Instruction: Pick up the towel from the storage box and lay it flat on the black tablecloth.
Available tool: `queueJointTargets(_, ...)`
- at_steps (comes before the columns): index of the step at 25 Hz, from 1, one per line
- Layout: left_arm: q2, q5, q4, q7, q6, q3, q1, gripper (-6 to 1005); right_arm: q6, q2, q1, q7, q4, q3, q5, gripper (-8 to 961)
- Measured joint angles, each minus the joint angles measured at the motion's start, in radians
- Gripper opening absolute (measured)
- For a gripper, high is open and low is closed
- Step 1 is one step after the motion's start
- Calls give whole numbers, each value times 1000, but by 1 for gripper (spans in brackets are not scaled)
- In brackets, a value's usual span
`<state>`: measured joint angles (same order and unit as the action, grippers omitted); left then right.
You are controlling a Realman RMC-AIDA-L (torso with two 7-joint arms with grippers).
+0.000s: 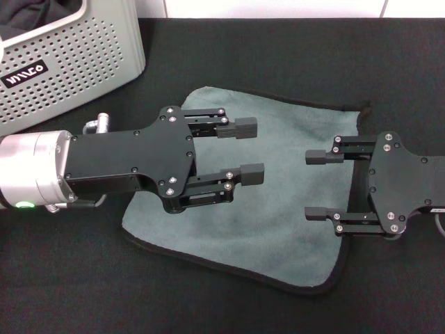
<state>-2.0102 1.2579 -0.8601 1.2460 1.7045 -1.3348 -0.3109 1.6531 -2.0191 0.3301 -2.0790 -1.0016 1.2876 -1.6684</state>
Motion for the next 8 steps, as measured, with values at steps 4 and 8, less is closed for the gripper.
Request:
queueJointTargets(4,1,6,0,0,0,0,-1,558,0,0,0,0,0,-2,3,622)
queueJointTargets(8,-1,18,4,1,-1,6,-1,558,2,2,-2,2,-1,-2,7,622)
